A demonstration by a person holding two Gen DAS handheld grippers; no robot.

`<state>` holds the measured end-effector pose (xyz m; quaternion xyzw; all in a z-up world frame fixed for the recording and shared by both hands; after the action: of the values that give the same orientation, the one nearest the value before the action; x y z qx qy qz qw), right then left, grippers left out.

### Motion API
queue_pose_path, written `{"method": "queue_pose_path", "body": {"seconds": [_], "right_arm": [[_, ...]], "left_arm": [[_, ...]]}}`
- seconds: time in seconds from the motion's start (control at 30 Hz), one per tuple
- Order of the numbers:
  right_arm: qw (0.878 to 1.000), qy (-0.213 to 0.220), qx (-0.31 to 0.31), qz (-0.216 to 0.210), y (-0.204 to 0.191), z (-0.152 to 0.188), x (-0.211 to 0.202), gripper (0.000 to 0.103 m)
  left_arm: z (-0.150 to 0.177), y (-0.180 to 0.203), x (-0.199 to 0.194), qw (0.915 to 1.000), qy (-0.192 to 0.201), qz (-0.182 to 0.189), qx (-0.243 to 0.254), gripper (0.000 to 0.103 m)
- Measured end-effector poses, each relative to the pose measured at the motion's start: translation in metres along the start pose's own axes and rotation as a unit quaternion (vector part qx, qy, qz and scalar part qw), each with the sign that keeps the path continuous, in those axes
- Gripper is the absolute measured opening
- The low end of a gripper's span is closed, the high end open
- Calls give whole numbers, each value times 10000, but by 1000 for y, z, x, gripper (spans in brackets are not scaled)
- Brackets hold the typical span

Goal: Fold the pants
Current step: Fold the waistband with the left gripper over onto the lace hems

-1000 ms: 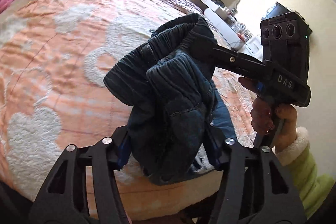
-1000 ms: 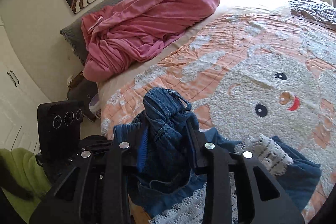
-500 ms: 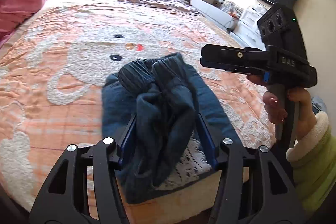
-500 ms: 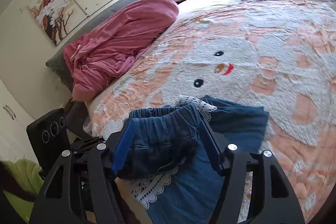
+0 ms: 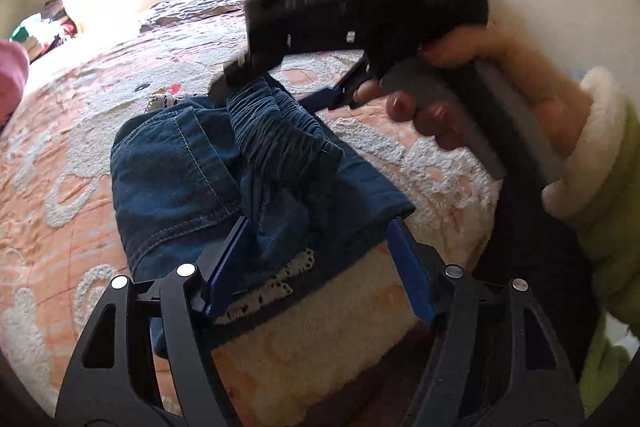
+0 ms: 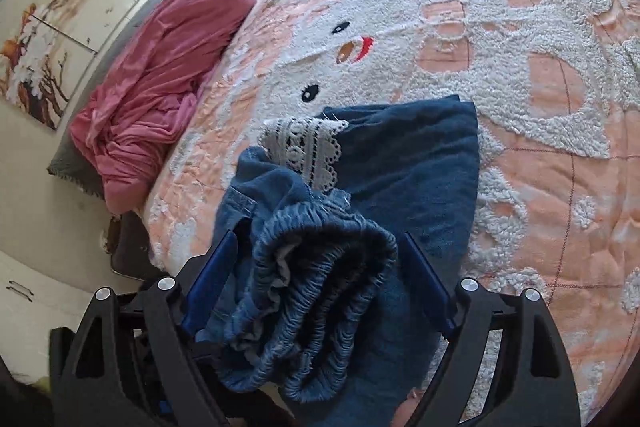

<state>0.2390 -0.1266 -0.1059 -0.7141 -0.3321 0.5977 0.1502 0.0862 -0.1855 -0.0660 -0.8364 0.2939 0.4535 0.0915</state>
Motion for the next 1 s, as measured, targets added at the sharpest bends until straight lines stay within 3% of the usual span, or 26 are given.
{"method": "queue_pose_path", "body": {"seconds": [0.07, 0.17, 0.3, 0.37, 0.43, 0.53, 0.6, 0.7, 0.9, 1.0], "right_arm": [[9999, -38, -114, 11, -2, 3, 5, 45], [9992, 198, -357, 0, -11, 3, -3, 35], [9922, 731, -935, -381, -43, -10, -26, 34], [9918, 657, -1049, -314, -42, -18, -22, 34], [9958, 417, -821, 4, -23, -22, -7, 34], [9985, 169, -487, 208, 3, -18, 7, 38], [9977, 287, -492, 361, 10, -14, 4, 49], [9961, 396, -499, 603, 16, -8, -5, 59], [9875, 1025, -955, 725, -12, 8, -47, 72], [9804, 1243, -1300, 806, -30, 27, -61, 72]], "left_arm": [[-4, -5, -19, 9997, 222, 89, -93, 63], [-6, -28, -45, 9983, 489, -152, -285, 65], [-4, -72, -50, 9937, 373, -568, -891, 66], [2, -94, -38, 9893, 44, -793, -1222, 65], [8, -107, -23, 9858, -205, -771, -1477, 65], [15, -114, -9, 9861, -441, -713, -1436, 66], [15, -112, -3, 9873, -515, -637, -1364, 66], [18, -113, 6, 9873, -619, -628, -1318, 66], [23, -113, 1, 9861, -610, -558, -1443, 71], [17, -116, -12, 9866, -495, -621, -1422, 72]]}}
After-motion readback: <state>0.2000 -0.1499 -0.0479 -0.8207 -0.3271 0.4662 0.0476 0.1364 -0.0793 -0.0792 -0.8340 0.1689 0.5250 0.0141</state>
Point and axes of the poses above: each gripper's, at about its wrist camera, not at the fingertips, and x roughly the way its jaws point, y to its right, z to its underside, the point moved 9 cm from there along x, roughly the way its jaws point, and after that the axes turned 12 degrees about -y, right-handed, at the moved point
